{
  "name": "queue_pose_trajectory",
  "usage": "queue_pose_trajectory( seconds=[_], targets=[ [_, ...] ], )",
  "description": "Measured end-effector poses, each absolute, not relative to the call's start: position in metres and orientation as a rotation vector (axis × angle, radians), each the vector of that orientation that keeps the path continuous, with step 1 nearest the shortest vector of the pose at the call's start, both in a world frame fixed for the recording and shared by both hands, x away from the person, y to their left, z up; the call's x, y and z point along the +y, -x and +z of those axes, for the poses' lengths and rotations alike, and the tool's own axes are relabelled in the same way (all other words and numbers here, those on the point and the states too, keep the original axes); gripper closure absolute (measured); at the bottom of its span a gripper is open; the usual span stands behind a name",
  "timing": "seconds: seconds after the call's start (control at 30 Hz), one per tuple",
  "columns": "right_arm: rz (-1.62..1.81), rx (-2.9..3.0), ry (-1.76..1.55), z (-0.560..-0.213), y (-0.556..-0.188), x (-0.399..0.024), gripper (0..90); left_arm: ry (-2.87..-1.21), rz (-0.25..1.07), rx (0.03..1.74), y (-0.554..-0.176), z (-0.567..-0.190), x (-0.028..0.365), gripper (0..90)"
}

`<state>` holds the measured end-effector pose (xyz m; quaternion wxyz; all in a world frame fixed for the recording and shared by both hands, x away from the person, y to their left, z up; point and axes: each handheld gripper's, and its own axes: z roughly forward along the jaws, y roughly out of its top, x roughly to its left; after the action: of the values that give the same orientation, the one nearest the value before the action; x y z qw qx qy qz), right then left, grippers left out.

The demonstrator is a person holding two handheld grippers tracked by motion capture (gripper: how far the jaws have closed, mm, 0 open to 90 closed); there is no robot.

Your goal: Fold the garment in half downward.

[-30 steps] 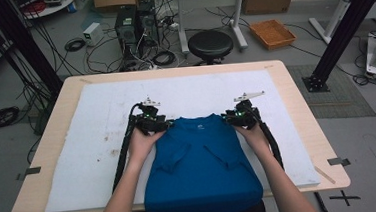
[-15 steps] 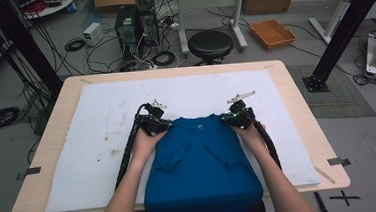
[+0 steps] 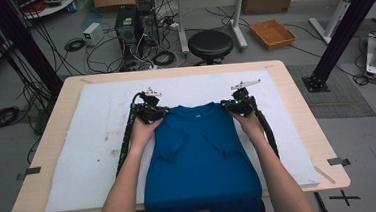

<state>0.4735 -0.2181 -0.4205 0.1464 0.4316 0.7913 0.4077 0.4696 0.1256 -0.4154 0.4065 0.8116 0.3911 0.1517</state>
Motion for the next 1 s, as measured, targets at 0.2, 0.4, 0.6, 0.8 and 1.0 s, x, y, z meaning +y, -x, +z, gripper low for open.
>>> queue_pose_trajectory(
  seconds=[0.2,0.4,0.6,0.8,1.0],
  targets=[
    [1.219,2.24,-1.223,-0.405,-0.469,-0.222,88.7,-2.025,0.388,0.922,-0.46,-0.398,0.128,88.1],
    [1.265,2.208,-1.15,-0.386,-0.435,-0.224,88.7,-2.014,0.421,0.823,-0.429,-0.379,0.13,88.1],
    [1.272,2.191,-1.072,-0.378,-0.385,-0.229,88.7,-2.005,0.452,0.74,-0.387,-0.371,0.132,88.0],
    [1.249,2.191,-1.023,-0.386,-0.337,-0.235,88.7,-2.044,0.477,0.64,-0.342,-0.374,0.131,88.0],
    [1.218,2.223,-0.956,-0.396,-0.288,-0.235,88.6,-2.092,0.489,0.568,-0.304,-0.389,0.132,87.9]
  ],
)
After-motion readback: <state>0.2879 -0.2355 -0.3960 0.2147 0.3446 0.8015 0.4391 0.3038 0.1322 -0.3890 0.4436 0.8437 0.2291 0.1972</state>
